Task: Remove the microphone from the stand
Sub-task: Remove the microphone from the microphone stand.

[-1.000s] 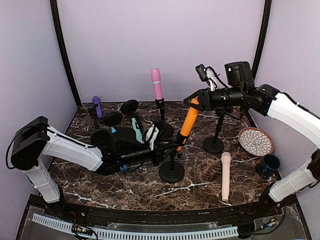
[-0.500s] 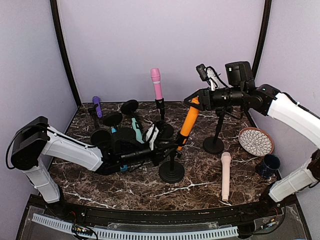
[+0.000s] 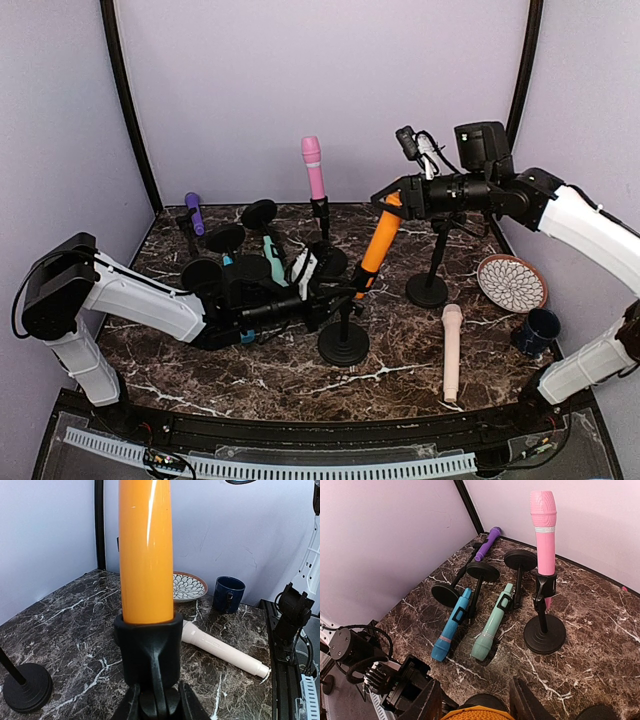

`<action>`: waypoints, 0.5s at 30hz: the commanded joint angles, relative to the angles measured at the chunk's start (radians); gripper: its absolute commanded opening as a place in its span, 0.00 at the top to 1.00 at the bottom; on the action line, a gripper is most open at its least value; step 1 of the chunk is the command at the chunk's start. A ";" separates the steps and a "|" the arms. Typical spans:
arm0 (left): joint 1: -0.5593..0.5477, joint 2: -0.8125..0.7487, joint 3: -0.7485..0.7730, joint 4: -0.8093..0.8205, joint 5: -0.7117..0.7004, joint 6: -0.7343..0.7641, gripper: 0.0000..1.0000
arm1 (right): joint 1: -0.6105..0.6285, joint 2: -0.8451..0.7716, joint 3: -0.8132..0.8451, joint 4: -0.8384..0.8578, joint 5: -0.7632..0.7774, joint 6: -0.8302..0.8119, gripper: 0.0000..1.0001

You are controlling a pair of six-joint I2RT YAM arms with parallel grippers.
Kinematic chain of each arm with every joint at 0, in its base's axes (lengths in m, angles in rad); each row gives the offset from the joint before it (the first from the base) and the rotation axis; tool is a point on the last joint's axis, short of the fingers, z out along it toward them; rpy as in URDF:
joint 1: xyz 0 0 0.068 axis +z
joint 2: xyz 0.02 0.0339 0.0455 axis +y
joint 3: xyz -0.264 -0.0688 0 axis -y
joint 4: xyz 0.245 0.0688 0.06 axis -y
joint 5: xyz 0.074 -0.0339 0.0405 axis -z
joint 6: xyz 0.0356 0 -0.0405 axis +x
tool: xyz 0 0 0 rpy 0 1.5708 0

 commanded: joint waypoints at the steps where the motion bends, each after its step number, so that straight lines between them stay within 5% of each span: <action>1: 0.001 0.031 -0.062 -0.192 -0.006 -0.010 1.00 | -0.060 -0.102 0.073 0.201 0.091 -0.018 0.71; 15: 0.001 0.031 -0.058 -0.194 -0.013 -0.010 1.00 | -0.070 -0.128 0.070 0.188 0.113 -0.026 0.71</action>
